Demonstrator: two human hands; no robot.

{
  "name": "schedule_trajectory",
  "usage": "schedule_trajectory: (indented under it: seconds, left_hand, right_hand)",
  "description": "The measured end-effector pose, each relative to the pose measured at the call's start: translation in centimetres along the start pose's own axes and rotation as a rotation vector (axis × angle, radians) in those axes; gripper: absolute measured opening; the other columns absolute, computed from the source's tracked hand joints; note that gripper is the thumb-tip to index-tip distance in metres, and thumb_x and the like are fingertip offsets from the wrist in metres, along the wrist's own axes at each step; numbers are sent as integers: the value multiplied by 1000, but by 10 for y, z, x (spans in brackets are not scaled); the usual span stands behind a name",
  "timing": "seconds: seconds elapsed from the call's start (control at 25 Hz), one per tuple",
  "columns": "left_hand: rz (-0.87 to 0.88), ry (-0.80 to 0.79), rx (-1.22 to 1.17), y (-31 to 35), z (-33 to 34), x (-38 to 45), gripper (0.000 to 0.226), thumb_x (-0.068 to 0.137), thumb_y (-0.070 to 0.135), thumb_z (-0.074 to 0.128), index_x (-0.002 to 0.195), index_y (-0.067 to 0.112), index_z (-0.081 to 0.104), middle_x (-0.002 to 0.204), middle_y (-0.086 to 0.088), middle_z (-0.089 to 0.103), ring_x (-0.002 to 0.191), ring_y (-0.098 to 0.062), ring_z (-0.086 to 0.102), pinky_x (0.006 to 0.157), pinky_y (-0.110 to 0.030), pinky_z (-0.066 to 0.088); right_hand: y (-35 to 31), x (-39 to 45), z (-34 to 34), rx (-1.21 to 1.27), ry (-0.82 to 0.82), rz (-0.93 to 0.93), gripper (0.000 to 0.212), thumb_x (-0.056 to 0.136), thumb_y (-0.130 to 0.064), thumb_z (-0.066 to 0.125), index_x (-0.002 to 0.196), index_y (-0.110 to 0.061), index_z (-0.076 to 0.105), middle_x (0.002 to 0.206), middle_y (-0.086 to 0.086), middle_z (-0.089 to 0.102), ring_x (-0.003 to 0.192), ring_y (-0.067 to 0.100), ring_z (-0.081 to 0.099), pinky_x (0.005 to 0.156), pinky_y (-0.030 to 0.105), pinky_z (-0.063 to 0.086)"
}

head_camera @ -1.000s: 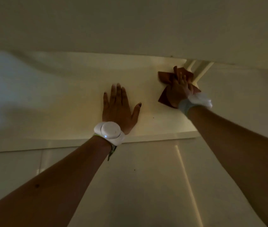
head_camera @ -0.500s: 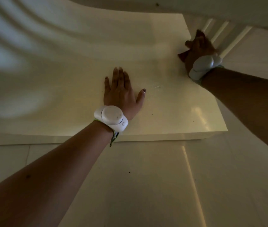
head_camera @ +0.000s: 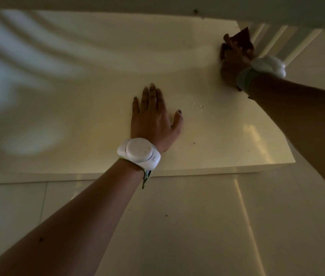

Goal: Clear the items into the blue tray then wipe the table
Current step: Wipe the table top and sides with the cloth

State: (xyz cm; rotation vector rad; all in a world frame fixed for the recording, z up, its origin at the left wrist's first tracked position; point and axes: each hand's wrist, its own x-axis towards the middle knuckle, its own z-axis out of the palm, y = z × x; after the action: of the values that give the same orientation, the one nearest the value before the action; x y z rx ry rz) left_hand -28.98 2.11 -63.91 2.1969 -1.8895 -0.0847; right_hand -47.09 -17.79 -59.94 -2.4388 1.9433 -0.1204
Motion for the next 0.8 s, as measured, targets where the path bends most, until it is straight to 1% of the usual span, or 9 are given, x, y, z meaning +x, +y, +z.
schedule_trajectory:
  seconds: [0.04, 0.16, 0.24, 0.32, 0.44, 0.52, 0.6, 0.68, 0.8]
  left_hand:
    - [5, -6, -7, 0, 0, 1, 80, 85, 51, 17, 148, 1, 17, 158, -16, 13, 146, -27, 10, 117, -43, 6]
    - [-34, -12, -179, -3, -5, 3, 77, 84, 47, 19, 148, 4, 19, 158, -12, 14, 146, -22, 10, 117, -37, 3]
    - [-57, 20, -356, -10, -12, 1, 74, 85, 44, 23, 147, 5, 22, 157, -11, 18, 146, -21, 14, 117, -33, 4]
    - [-16, 24, -314, -25, -18, -2, 72, 86, 44, 24, 147, 5, 25, 157, -12, 18, 146, -25, 14, 117, -36, 6]
    - [-50, 16, -52, -62, -23, 0, 72, 87, 45, 20, 145, 3, 28, 156, -15, 20, 145, -33, 14, 116, -46, 7]
    - [-97, 36, 41, -84, -26, -3, 71, 88, 44, 20, 143, 1, 31, 154, -18, 24, 143, -37, 16, 115, -51, 9]
    - [-82, 22, 91, -94, -28, -9, 71, 89, 44, 20, 144, 0, 30, 154, -18, 24, 143, -38, 16, 115, -53, 10]
    - [-70, -19, 101, -98, -28, -10, 72, 89, 45, 19, 146, 2, 24, 156, -16, 19, 145, -35, 13, 116, -52, 8]
    - [-94, -24, 90, -99, -27, -7, 72, 88, 45, 19, 148, 4, 20, 158, -13, 15, 145, -33, 10, 117, -50, 6]
  right_hand:
    - [-7, -1, 4, -16, -37, -4, 51, 101, -16, 34, 149, -9, 21, 159, 13, 11, 146, 34, 8, 119, 43, 5]
    - [-55, -19, 10, 0, 101, -161, 50, 100, -40, 25, 148, -24, 30, 156, 3, 26, 144, 23, 23, 120, 31, 13]
    - [-85, -39, 15, 29, 8, -409, 51, 100, -40, 21, 148, -26, 26, 157, 1, 24, 145, 20, 21, 120, 35, 14]
    - [-94, -61, 16, 55, -157, -460, 49, 102, -31, 27, 150, -29, 18, 160, -3, 11, 147, 19, 10, 121, 40, 8]
    - [-61, -82, 13, 172, -2, -247, 48, 98, -22, 35, 146, -31, 32, 158, -4, 18, 146, 22, 12, 119, 42, 13]
    - [-37, -90, 16, 204, 63, 86, 47, 97, -24, 36, 144, -29, 36, 158, -2, 18, 147, 22, 10, 119, 43, 10]
    - [-35, -89, 15, 212, 30, 337, 48, 100, -28, 33, 147, -25, 30, 160, 2, 12, 147, 24, 6, 119, 45, 3]
    - [-42, -73, 21, 203, -51, 394, 50, 102, -33, 28, 150, -22, 19, 160, 8, 4, 148, 28, 1, 117, 48, -3]
    - [-52, -39, 28, 178, -51, 264, 56, 101, -38, 22, 152, -19, 8, 160, 9, 3, 147, 30, -1, 118, 48, -4]
